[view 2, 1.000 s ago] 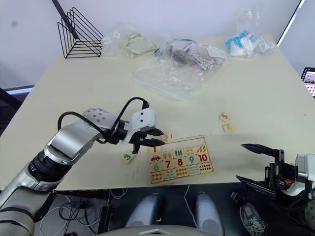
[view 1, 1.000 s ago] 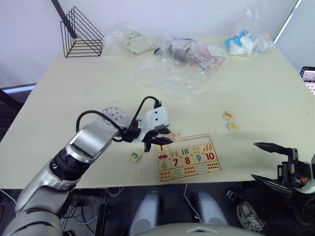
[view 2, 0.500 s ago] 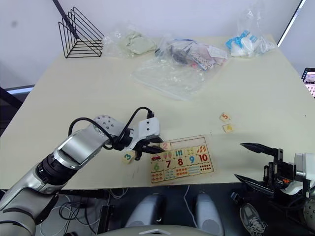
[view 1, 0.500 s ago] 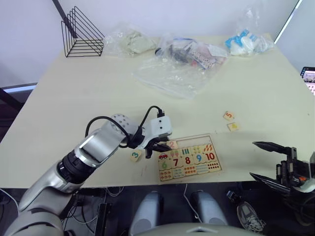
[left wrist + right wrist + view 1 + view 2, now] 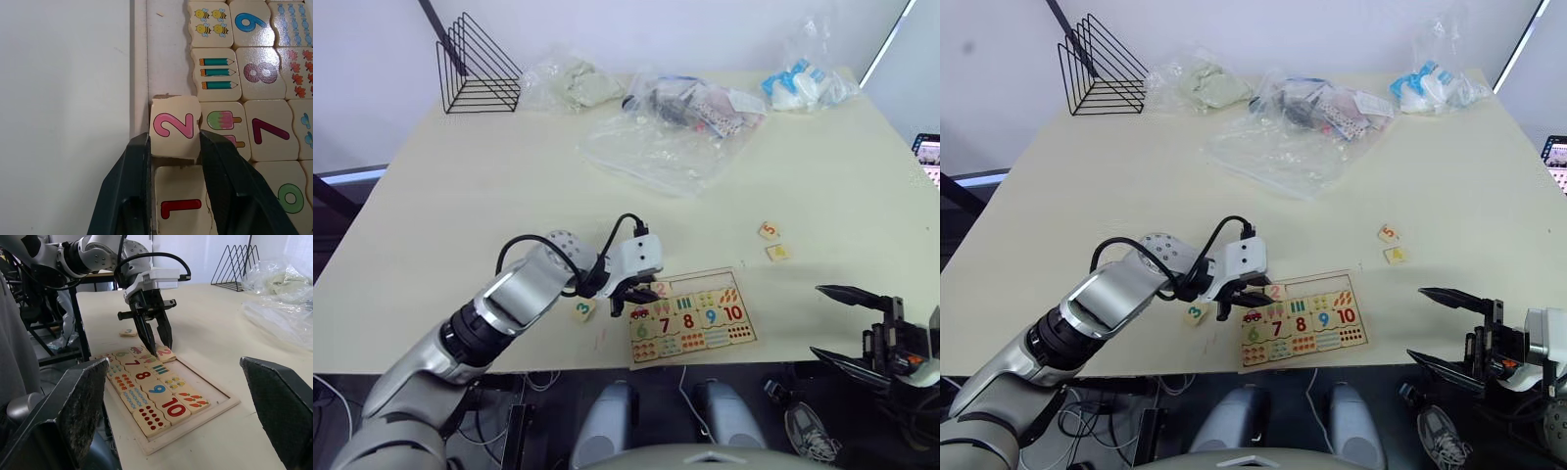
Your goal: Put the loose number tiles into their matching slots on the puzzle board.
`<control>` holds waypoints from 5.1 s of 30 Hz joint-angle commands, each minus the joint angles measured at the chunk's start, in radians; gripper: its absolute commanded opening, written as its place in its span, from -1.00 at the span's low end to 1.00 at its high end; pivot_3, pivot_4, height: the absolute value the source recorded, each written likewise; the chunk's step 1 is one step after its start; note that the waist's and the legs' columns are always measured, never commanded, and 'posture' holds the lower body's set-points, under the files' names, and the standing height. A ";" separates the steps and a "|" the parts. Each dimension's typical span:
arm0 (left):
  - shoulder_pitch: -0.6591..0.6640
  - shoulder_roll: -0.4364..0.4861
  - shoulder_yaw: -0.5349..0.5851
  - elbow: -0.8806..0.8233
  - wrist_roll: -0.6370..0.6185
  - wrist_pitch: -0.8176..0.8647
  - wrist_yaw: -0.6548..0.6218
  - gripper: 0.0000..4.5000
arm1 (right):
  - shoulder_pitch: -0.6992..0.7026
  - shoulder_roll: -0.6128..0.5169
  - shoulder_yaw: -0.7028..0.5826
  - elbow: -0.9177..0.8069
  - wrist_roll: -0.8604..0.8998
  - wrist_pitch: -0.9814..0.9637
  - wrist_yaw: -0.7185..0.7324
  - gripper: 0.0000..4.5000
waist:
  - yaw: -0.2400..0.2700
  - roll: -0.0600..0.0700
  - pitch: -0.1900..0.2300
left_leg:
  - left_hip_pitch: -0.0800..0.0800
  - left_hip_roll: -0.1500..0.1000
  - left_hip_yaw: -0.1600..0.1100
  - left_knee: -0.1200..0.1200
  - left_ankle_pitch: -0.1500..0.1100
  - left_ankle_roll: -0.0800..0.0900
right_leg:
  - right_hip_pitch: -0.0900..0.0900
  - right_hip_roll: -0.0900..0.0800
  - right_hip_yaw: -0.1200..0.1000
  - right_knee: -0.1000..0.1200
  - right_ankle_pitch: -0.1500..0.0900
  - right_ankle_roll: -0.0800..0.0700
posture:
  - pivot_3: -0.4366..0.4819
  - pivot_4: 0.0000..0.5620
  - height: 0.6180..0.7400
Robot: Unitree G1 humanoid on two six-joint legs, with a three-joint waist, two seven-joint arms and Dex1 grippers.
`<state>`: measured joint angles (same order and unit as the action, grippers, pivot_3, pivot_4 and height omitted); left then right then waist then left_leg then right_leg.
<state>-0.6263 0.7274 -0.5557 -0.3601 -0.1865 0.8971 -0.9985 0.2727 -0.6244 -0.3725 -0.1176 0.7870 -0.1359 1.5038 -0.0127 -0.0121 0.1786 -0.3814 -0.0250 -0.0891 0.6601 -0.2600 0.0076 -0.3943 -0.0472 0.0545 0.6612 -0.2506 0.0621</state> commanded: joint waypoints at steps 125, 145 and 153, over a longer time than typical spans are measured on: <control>0.116 -0.009 0.160 0.223 0.031 -0.442 -0.268 -0.99 | 0.028 -0.006 -0.062 -0.061 -0.004 0.011 -0.031 1.00 | -0.001 0.000 0.000 | 0.000 0.000 0.000 0.000 0.000 0.000 | 0.000 0.000 0.000 0.000 0.000 0.000 | -0.05 -0.47 1.00; 0.278 0.007 0.449 0.150 -0.178 -0.427 -0.219 -0.99 | 0.017 0.003 -0.064 -0.019 -0.014 -0.002 -0.018 1.00 | -0.001 0.000 0.000 | 0.000 0.001 0.000 0.000 0.000 0.000 | 0.000 -0.001 0.000 0.000 0.000 0.000 | -0.05 -0.47 1.00; 0.442 -0.047 0.707 0.141 -0.305 -0.431 -0.076 -0.99 | -0.006 -0.003 -0.075 0.048 -0.054 -0.018 -0.051 1.00 | 0.000 0.000 0.000 | 0.000 0.001 0.000 0.000 0.000 0.000 | 0.000 -0.002 -0.001 0.000 0.000 0.000 | -0.05 -0.47 1.00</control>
<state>-0.1987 0.6820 0.0873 -0.1853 -0.4479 0.4695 -1.1026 0.2702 -0.6208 -0.4128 -0.0713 0.7314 -0.1352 1.4533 -0.0124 -0.0116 0.1783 -0.3811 -0.0244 -0.0896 0.6600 -0.2601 0.0075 -0.3945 -0.0489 0.0539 0.6615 -0.2505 0.0619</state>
